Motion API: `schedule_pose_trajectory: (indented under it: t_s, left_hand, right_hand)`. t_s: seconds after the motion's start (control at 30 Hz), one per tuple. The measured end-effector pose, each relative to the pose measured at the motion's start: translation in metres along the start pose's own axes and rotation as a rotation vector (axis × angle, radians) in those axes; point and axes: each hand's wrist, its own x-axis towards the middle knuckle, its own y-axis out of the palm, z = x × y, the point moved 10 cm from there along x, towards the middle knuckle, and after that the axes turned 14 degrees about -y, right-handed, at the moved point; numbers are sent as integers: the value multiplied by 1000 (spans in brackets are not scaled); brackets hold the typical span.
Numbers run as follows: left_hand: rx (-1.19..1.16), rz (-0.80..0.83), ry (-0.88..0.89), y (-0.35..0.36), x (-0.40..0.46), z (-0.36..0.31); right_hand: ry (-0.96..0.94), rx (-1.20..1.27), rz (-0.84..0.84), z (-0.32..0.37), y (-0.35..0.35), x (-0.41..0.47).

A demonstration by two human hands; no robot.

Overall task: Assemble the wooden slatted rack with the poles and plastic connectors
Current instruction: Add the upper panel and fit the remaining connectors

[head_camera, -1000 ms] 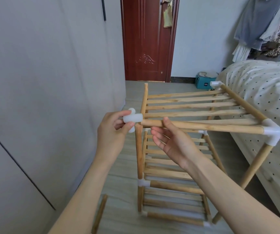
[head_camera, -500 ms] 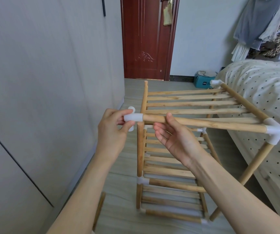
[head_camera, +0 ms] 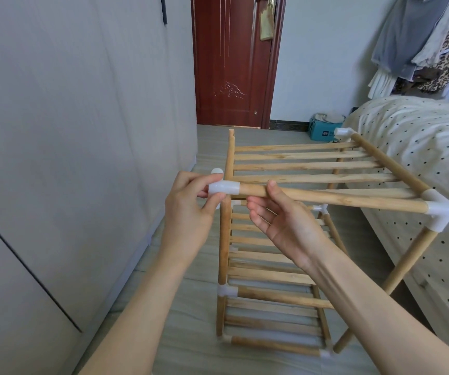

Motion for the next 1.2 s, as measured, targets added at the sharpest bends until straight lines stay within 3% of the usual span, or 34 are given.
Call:
schedule_pose_trajectory:
  t_s: [0.4, 0.57, 0.67, 0.97, 1.2]
  left_hand:
    - [4, -13, 87, 20, -16, -21]
    - [-115, 157, -151, 45, -23, 3]
    - [-74, 142, -209, 49, -22, 16]
    - [135, -49, -126, 36, -24, 14]
    - [75, 61, -38, 37, -26, 9]
  right_hand:
    - [-22, 24, -4, 15, -6, -6]
    - [-35, 7, -10, 15, -10, -7]
    - [-43, 21, -11, 19, -9, -8]
    - [-105, 221, -70, 34, -7, 0]
    - [-85, 184, -45, 27, -10, 1]
